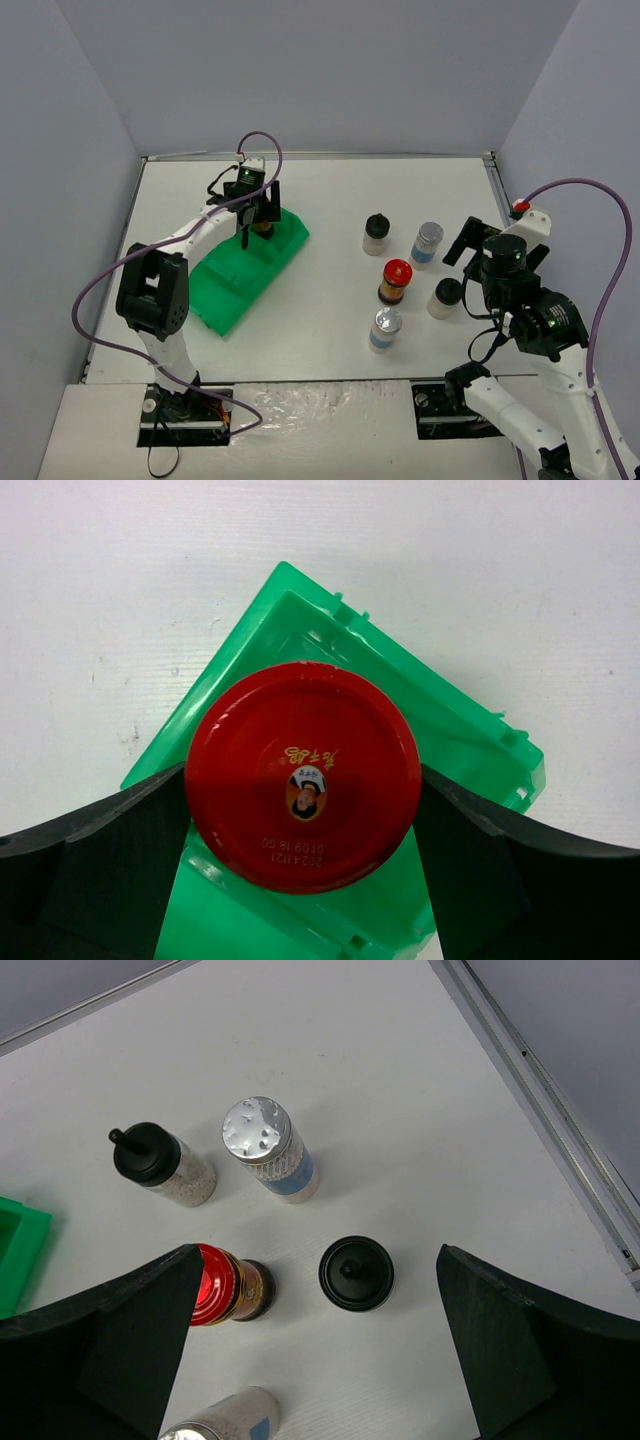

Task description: Organize the condiment bottles

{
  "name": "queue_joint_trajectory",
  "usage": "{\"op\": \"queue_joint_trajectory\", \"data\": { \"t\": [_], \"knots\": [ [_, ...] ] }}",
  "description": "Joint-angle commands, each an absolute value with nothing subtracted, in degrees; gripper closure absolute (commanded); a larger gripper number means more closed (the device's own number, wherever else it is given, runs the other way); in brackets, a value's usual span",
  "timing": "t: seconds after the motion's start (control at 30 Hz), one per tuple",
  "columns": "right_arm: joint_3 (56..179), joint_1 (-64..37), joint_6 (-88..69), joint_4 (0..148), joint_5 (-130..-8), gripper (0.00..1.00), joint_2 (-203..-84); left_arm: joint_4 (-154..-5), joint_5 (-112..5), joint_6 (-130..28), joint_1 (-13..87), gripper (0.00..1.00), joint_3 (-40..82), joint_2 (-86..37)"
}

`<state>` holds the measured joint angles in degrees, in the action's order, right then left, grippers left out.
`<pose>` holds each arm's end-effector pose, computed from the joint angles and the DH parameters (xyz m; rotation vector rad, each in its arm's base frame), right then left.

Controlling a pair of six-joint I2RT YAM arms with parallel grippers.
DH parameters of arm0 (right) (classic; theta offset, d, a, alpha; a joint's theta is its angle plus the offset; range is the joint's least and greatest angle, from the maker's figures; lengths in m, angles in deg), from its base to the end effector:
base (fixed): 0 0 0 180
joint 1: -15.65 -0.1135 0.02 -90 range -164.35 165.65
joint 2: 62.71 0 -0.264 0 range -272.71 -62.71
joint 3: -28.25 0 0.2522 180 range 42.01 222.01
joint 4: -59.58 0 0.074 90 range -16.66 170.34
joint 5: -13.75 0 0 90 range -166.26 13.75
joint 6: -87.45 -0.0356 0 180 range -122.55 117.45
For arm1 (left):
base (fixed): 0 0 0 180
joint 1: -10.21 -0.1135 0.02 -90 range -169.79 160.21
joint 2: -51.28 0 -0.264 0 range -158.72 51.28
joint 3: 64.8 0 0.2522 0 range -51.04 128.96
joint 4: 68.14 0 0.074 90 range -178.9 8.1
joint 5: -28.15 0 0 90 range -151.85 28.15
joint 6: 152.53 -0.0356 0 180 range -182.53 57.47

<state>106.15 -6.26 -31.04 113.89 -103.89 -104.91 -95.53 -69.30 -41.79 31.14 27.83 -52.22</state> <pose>0.1261 0.0329 0.4043 0.4283 1.8102 0.1526 0.3894 -0.1440 0.2550 -0.0671 2.2427 -0.2503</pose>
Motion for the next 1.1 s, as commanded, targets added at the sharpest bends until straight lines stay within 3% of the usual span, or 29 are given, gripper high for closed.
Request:
{"op": "queue_joint_trajectory", "data": {
  "t": [0.0,0.43,0.6,0.83,1.07],
  "knots": [
    [106.08,-6.76,-31.03,111.77,-103.96,0.00,-105.85,-95.53,-72.45,-41.91,30.87,0.11,29.49,-46.04],
    [107.17,-6.76,-31.48,111.83,-104.06,0.00,-106.59,-100.81,-74.47,-44.72,33.85,0.08,31.87,-35.72],
    [109.20,-6.76,-31.90,111.91,-106.15,0.00,-108.32,-107.33,-67.11,-46.68,40.51,0.08,36.93,-32.47],
    [114.86,-6.68,-32.17,112.54,-113.07,0.00,-114.21,-110.55,-66.06,-46.89,55.02,0.06,42.99,-38.53],
    [117.36,-6.06,-32.70,114.20,-120.27,0.00,-116.50,-109.12,-63.67,-44.78,62.76,0.06,47.54,-46.74]
  ]
}}
